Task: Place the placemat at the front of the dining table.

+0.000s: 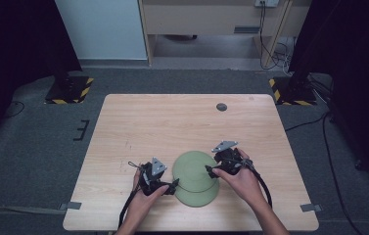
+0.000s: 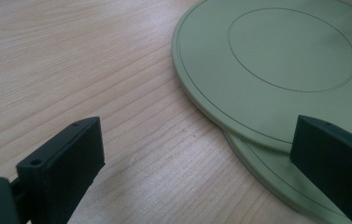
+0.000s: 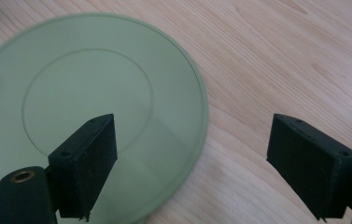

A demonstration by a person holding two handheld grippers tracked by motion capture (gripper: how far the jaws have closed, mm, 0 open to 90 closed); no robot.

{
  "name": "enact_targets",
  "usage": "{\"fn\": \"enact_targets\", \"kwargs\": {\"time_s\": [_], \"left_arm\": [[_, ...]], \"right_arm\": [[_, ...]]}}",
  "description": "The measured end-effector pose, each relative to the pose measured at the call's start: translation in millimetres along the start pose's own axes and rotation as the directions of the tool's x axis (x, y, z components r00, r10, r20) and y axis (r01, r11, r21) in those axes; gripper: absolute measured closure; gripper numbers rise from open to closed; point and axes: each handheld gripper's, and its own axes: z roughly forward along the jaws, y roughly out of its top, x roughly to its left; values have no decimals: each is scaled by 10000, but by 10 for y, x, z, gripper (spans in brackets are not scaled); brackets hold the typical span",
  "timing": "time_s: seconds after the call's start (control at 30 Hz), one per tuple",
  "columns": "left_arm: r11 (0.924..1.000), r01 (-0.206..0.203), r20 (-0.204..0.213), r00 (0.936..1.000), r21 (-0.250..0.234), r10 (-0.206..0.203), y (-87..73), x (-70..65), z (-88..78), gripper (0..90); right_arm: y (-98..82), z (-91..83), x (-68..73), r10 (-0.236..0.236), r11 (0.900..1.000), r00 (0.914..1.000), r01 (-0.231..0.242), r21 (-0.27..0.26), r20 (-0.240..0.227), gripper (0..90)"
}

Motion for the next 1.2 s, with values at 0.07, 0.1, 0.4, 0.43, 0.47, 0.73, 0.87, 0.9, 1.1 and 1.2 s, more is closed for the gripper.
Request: {"fn": "enact_targets", "kwargs": {"time_s": [0.07, 0.1, 0.4, 0.43, 0.47, 0.73, 0.87, 0.9, 1.1, 1.2], "left_arm": [[10000, 16, 10, 10000, -12, -16, 1, 0, 0, 21], [10000, 30, 13, 10000, -19, -30, 3, 0, -1, 21], [9999, 139, -11, 9999, -37, -139, 18, 14, 0, 25], [9999, 127, 4, 9999, -19, -127, 20, 13, -1, 25], [9999, 131, 16, 9999, -29, -131, 23, 12, -1, 25], [9997, 222, -17, 9998, -48, -222, 36, 22, 15, 28], [9999, 147, -50, 9999, 20, -147, 39, 11, 36, 29], [9999, 161, -42, 9999, 16, -161, 40, 10, 39, 26], [9998, 191, -27, 9998, 0, -191, 42, 12, 45, 26], [9998, 194, -26, 9998, -6, -194, 42, 10, 49, 26]], "right_arm": [[53, 32, -14, 21, 9999, 9996, -17, 125, -270, 166], [77, 50, -24, 59, 9999, 9994, -55, 135, -342, 167], [195, 238, -102, 348, 9985, 9945, -305, 444, -985, 160], [197, 263, -111, 447, 9981, 9927, -396, 475, -1124, 160], [197, 291, -119, 494, 9977, 9921, -435, 526, -1155, 160], [169, 472, -163, 804, 9944, 9856, -690, 804, -1486, 151], [162, 503, -190, 984, 9933, 9790, -857, 779, -1784, 144], [159, 510, -196, 1060, 9927, 9770, -934, 759, -1851, 144], [125, 534, -251, 1368, 9895, 9641, -1222, 769, -2276, 146], [119, 531, -252, 1341, 9900, 9637, -1201, 736, -2310, 145]]}}
